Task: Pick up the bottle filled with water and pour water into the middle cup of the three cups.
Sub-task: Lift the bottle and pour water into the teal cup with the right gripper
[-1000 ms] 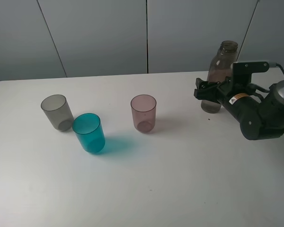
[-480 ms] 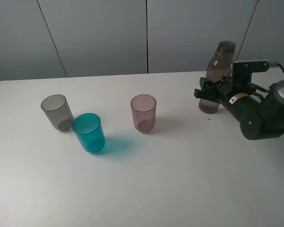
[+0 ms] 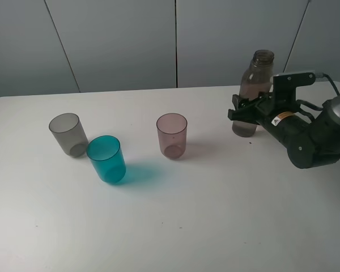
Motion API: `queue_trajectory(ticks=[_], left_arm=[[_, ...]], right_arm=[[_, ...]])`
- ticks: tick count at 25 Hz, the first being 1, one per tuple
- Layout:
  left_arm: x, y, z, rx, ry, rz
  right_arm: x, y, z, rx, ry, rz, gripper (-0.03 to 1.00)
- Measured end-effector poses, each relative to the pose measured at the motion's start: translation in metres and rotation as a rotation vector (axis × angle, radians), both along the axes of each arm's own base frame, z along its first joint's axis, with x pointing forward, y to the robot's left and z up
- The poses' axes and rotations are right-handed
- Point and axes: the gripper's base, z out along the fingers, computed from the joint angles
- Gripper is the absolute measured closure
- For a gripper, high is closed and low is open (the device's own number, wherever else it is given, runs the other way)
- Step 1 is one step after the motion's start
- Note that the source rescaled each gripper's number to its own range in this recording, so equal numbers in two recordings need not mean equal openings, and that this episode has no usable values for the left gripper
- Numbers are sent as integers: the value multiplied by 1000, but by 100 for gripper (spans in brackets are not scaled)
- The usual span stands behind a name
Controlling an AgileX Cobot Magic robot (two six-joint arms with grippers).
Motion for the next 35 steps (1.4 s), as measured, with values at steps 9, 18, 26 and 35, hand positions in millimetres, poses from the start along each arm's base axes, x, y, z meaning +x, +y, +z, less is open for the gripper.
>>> queue_trajectory(ticks=[9, 18, 26, 35], left_arm=[[0, 0, 0, 0, 0, 0], [0, 0, 0, 0, 0, 0], [0, 0, 0, 0, 0, 0], [0, 0, 0, 0, 0, 0]], right_arm=[[1, 11, 66, 0, -142, 116, 95], [29, 46, 121, -34, -72, 335, 96], [50, 116, 138, -57, -129, 502, 96], [73, 195, 103, -88, -106, 757, 96]])
